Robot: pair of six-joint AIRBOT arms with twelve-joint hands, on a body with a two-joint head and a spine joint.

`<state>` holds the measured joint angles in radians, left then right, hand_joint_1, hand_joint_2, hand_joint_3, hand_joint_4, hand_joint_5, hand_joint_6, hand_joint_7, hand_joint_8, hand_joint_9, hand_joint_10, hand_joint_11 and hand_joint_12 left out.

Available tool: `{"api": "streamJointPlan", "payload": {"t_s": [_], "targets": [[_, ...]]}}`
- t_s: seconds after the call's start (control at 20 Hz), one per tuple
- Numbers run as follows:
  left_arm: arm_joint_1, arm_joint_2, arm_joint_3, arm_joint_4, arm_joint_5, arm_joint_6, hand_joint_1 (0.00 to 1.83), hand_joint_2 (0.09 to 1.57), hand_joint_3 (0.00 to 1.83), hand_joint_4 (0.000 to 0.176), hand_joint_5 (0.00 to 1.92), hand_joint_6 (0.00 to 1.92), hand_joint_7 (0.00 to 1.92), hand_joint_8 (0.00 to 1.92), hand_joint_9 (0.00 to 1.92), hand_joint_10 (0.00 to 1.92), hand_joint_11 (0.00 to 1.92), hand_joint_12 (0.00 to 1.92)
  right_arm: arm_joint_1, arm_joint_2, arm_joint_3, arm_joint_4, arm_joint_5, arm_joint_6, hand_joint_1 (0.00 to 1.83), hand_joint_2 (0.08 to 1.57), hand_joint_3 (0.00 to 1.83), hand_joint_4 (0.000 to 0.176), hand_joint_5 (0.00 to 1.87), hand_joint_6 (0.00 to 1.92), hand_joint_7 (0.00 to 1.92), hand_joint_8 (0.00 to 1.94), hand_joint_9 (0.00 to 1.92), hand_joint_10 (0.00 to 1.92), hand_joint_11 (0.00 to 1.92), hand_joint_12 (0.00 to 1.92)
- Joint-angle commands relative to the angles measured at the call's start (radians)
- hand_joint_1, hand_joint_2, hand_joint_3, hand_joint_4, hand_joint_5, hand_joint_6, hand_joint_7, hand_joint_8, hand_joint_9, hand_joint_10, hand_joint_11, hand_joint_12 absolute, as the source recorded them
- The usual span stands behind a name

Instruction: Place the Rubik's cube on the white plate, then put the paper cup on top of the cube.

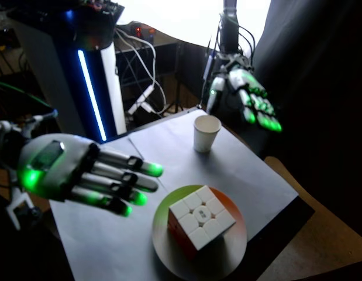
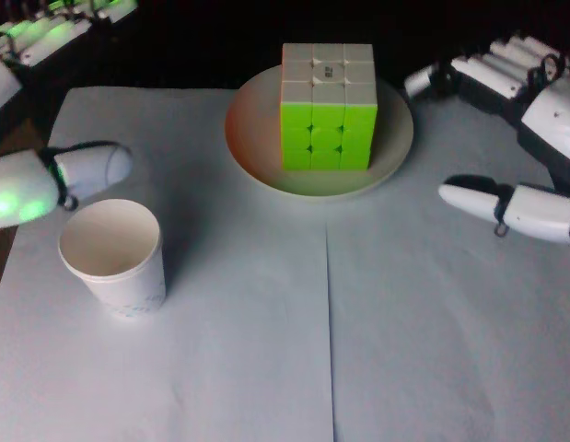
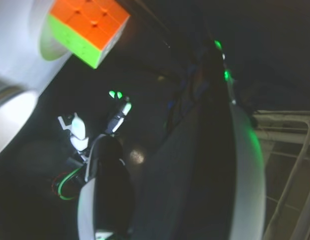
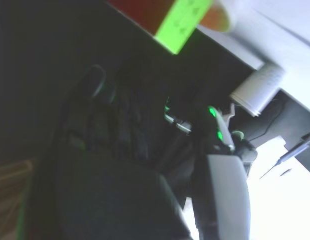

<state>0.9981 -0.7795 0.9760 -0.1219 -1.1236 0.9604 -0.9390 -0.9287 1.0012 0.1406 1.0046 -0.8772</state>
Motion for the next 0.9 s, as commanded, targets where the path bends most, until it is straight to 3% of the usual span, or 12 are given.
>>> {"api": "streamJointPlan", "payload": {"t_s": [0.0, 0.05, 0.1, 0.15, 0.3, 0.4, 0.5, 0.55, 0.7, 0.75, 0.8, 0.85], "targets": [[0.008, 0.012, -0.011, 0.006, -0.166, -0.015, 0.46, 1.17, 0.0, 0.035, 0.01, 0.0, 0.0, 0.0, 0.0, 0.0, 0.0, 0.0, 0.004, 0.011, -0.005, 0.0, 0.132, -0.002, 0.86, 1.25, 0.0, 0.002, 0.07, 1.01, 0.2, 1.1, 0.17, 1.23, 0.0, 1.44], [0.027, 0.021, -0.021, 0.01, -0.18, -0.027, 0.41, 1.14, 0.0, 0.045, 0.01, 0.0, 0.0, 0.0, 0.0, 0.0, 0.0, 0.0, -0.001, 0.014, -0.008, 0.001, 0.131, -0.002, 0.82, 1.23, 0.0, 0.015, 0.05, 1.1, 0.2, 1.22, 0.15, 1.24, 0.0, 1.27], [0.051, 0.029, -0.032, 0.014, -0.193, -0.044, 0.39, 1.11, 0.0, 0.051, 0.0, 0.0, 0.01, 0.0, 0.0, 0.0, 0.0, 0.0, -0.007, 0.016, -0.009, 0.004, 0.131, -0.002, 0.8, 1.22, 0.0, 0.003, 0.04, 1.14, 0.18, 1.24, 0.14, 1.27, 0.0, 1.19], [0.078, 0.034, -0.04, 0.015, -0.203, -0.057, 0.47, 1.05, 0.0, 0.085, 0.0, 0.0, 0.0, 0.0, 0.0, 0.0, 0.0, 0.0, -0.01, 0.016, -0.009, 0.008, 0.131, -0.002, 0.81, 1.22, 0.0, 0.0, 0.01, 1.19, 0.18, 1.29, 0.12, 1.37, 0.0, 1.3], [0.146, 0.043, -0.057, -0.01, -0.22, -0.078, 0.48, 0.98, 0.0, 0.044, 0.0, 0.0, 0.02, 0.0, 0.0, 0.0, 0.0, 0.0, -0.012, 0.016, -0.009, 0.013, 0.131, -0.002, 0.77, 1.21, 0.0, 0.0, 0.0, 1.18, 0.19, 1.32, 0.12, 1.37, 0.0, 1.33], [0.161, 0.038, -0.05, -0.013, -0.197, -0.112, 0.54, 0.97, 0.0, 0.069, 0.0, 0.0, 0.0, 0.0, 0.0, 0.0, 0.0, 0.0, -0.012, 0.015, -0.009, 0.015, 0.131, -0.002, 0.82, 1.23, 0.0, 0.0, 0.0, 1.04, 0.14, 1.25, 0.13, 1.26, 0.0, 1.39], [0.162, 0.03, -0.044, 0.0, -0.145, -0.115, 0.53, 0.99, 0.0, 0.031, 0.0, 0.0, 0.0, 0.0, 0.0, 0.0, 0.01, 0.01, -0.014, 0.012, -0.008, 0.017, 0.13, -0.002, 0.77, 1.22, 0.0, 0.0, 0.0, 1.02, 0.18, 1.3, 0.08, 1.24, 0.0, 1.19], [0.162, 0.028, -0.042, 0.01, -0.132, -0.116, 0.55, 0.99, 0.0, 0.044, 0.0, 0.0, 0.0, 0.0, 0.0, 0.0, 0.03, 0.01, -0.015, 0.01, -0.007, 0.018, 0.13, -0.002, 0.77, 1.21, 0.0, 0.0, 0.0, 1.03, 0.2, 1.33, 0.08, 1.25, 0.0, 1.2], [0.154, 0.016, -0.034, 0.043, -0.084, -0.131, 0.59, 1.0, 0.0, 0.091, 0.0, 0.0, 0.0, 0.0, 0.0, 0.0, 0.0, 0.0, -0.016, 0.004, -0.004, 0.023, 0.128, -0.002, 0.81, 1.24, 0.0, 0.0, 0.0, 0.95, 0.13, 0.98, 0.16, 1.19, 0.0, 1.38], [0.152, 0.012, -0.031, 0.048, -0.071, -0.134, 0.55, 0.99, 0.0, 0.097, 0.0, 0.0, 0.01, 0.0, 0.0, 0.0, 0.0, 0.0, -0.016, 0.004, -0.004, 0.023, 0.128, -0.002, 0.73, 1.23, 0.0, 0.0, 0.0, 0.99, 0.15, 1.12, 0.11, 1.21, 0.0, 1.22], [0.15, 0.007, -0.028, 0.05, -0.061, -0.135, 0.54, 0.99, 0.0, 0.107, 0.0, 0.0, 0.02, 0.0, 0.0, 0.0, 0.0, 0.0, -0.018, 0.003, -0.003, 0.024, 0.128, -0.002, 0.71, 1.23, 0.0, 0.0, 0.0, 1.02, 0.13, 1.14, 0.1, 1.28, 0.0, 1.37], [0.147, 0.001, -0.024, 0.052, -0.05, -0.135, 0.63, 0.99, 0.0, 0.089, 0.01, 0.0, 0.02, 0.0, 0.0, 0.0, 0.0, 0.0, -0.018, 0.003, -0.004, 0.024, 0.128, -0.002, 0.78, 1.23, 0.0, 0.0, 0.0, 0.97, 0.11, 1.17, 0.06, 1.32, 0.0, 1.39]]}}
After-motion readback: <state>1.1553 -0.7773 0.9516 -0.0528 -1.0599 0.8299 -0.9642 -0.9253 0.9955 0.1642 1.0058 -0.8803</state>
